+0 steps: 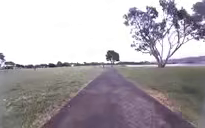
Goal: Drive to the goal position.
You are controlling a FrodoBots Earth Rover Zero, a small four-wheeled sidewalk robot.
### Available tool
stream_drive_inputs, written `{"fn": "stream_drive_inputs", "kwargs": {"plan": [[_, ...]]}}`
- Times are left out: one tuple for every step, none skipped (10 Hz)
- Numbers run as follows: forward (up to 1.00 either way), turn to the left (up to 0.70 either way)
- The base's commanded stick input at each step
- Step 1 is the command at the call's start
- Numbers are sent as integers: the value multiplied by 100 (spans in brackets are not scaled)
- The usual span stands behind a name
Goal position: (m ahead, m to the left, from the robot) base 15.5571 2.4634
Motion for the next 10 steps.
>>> {"fn": "stream_drive_inputs", "kwargs": {"plan": [[85,-34],[85,-34],[85,-34],[85,-22],[85,-6],[85,0],[85,0],[85,0],[85,0],[85,0]]}}
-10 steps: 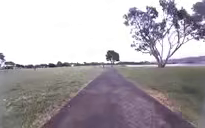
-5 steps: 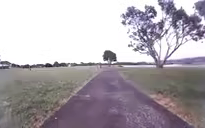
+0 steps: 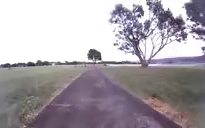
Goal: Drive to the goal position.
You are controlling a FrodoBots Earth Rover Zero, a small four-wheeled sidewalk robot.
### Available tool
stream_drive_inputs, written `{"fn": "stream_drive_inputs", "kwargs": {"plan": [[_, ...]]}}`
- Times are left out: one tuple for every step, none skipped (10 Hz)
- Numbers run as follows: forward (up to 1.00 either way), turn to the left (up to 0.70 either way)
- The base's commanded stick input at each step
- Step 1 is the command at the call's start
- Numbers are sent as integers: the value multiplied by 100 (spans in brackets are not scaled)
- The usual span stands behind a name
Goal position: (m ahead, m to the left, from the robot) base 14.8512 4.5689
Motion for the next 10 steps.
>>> {"fn": "stream_drive_inputs", "kwargs": {"plan": [[85,0],[85,0],[85,0],[85,0],[85,0],[85,0],[85,34],[85,34],[85,34],[85,34]]}}
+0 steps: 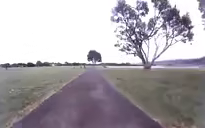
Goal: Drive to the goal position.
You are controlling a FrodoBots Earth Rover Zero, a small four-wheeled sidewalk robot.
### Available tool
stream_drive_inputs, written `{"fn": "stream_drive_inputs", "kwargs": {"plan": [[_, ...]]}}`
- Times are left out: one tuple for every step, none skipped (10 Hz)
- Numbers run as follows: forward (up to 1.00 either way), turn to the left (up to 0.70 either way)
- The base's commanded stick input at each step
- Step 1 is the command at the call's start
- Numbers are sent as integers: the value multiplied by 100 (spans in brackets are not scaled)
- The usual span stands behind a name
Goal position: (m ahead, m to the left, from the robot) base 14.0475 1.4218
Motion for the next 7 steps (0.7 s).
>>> {"fn": "stream_drive_inputs", "kwargs": {"plan": [[85,34],[85,34],[85,34],[85,18],[85,1],[85,0],[85,0]]}}
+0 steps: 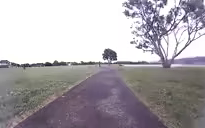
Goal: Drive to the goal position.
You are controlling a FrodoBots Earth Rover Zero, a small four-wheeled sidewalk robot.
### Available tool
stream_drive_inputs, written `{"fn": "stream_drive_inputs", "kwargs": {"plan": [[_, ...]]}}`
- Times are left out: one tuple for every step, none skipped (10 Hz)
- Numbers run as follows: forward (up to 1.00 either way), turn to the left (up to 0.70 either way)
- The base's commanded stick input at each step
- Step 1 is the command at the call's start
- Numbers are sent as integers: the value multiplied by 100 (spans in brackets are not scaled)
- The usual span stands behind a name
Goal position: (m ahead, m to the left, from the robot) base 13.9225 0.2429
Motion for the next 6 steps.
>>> {"fn": "stream_drive_inputs", "kwargs": {"plan": [[85,0],[85,0],[85,0],[85,0],[80,0],[64,0]]}}
